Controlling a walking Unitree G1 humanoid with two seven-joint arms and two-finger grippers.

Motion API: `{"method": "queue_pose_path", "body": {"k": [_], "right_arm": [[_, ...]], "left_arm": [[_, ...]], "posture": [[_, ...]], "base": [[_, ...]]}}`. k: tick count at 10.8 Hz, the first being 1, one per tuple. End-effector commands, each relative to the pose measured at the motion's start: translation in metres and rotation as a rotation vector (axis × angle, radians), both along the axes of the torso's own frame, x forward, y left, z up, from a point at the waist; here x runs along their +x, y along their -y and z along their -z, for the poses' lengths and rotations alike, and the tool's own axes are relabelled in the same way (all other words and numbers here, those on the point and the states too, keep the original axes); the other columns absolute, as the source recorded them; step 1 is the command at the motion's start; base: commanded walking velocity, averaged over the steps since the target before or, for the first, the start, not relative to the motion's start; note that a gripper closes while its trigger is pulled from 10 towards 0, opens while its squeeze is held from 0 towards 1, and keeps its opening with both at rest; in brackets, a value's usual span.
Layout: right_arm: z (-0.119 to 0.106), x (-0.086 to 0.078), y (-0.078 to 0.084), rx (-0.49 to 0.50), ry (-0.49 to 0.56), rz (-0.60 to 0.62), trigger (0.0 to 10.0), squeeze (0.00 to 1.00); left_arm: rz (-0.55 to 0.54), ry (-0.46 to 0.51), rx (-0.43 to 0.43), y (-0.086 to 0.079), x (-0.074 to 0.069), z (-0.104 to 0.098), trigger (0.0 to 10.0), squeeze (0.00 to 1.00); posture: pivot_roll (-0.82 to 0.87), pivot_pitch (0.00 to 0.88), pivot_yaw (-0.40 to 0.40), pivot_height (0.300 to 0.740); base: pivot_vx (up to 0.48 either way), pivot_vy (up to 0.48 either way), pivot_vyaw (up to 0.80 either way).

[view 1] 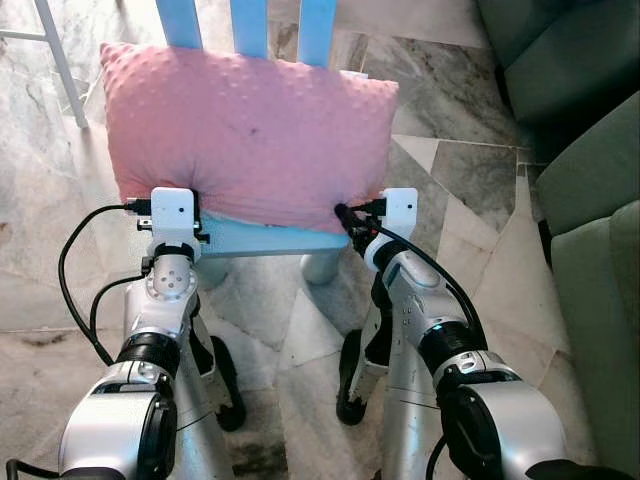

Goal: Move the pillow to the sofa

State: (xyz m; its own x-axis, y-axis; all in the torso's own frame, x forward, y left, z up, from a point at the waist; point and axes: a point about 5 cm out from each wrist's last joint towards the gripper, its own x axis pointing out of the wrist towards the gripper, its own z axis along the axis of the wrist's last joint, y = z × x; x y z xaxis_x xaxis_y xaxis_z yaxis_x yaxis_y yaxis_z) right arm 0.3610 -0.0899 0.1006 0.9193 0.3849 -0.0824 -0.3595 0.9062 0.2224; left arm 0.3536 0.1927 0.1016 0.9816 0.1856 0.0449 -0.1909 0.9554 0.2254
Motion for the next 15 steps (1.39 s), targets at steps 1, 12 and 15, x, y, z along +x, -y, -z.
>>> {"method": "queue_pose_path", "body": {"k": [1,12,15], "right_arm": [[0.025,-0.012,0.002,-0.017,-0.100,-0.010,0.0,0.00],[0.011,-0.009,0.031,-0.094,0.079,0.085,0.0,0.00],[0.024,-0.034,0.059,-0.152,0.142,0.185,0.0,0.00]], "left_arm": [[0.003,-0.153,-0.018,0.003,-0.015,0.035,0.0,0.00],[0.026,0.058,-0.030,-0.011,-0.024,0.008,0.0,0.00],[0.061,0.162,0.025,-0.006,-0.058,-0.002,0.0,0.00]], "posture": [[-0.01,0.440,-0.141,0.450],[0.05,0.139,-0.067,0.450],[0.06,0.038,-0.050,0.450]], "base": [[0.000,0.000,0.00],[0.000,0.000,0.00],[0.000,0.000,0.00]]}}
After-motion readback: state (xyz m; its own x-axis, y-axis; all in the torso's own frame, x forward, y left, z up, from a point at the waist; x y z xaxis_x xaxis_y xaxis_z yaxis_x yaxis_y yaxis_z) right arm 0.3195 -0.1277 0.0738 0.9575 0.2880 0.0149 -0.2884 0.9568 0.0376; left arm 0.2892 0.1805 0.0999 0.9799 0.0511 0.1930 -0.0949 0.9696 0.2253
